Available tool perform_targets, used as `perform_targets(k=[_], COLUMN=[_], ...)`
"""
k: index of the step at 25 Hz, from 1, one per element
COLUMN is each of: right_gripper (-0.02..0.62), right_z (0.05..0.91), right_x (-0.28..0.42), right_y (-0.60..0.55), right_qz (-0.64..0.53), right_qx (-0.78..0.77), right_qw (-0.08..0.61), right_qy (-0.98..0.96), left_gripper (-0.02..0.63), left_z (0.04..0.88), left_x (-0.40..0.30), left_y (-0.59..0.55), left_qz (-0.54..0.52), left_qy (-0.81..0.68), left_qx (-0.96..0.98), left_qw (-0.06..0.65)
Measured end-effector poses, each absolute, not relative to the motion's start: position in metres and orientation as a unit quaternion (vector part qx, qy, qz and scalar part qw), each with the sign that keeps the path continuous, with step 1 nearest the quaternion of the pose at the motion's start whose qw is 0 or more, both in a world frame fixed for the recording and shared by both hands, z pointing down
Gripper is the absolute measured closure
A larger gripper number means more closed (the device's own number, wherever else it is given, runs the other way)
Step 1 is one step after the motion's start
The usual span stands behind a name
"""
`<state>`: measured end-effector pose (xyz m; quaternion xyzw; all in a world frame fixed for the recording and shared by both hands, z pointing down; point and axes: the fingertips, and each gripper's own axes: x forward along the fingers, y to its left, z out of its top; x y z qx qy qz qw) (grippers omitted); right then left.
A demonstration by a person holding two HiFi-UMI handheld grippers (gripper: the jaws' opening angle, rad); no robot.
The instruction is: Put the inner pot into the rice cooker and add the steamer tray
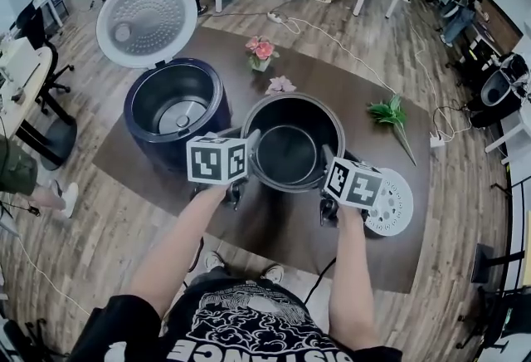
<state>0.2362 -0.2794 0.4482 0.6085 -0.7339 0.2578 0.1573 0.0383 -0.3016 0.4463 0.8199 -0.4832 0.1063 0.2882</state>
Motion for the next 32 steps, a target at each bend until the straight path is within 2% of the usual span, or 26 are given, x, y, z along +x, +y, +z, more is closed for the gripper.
perform_targets(k=[21, 32], right_gripper=[0.466, 0.466], right_z=[0.295, 0.257], right_x=[0.172, 0.109], right_y=[-0.324, -0.334], right_qz=[0.125, 0.09], right_qx=[0.581, 0.55], right_qw=[0.074, 0.056], right_qy=[-0.801, -0.829], left_gripper=[0.495, 0.5], left_z=[0.294, 0.257], left_x=[-0.025, -0.088], left_y=[-0.323, -0.317], left_qz=[-0.005, -0.038], left_qy=[-0.531, -0.571], left_qx=[0.828, 0.807], left_qw=[0.177, 0.147])
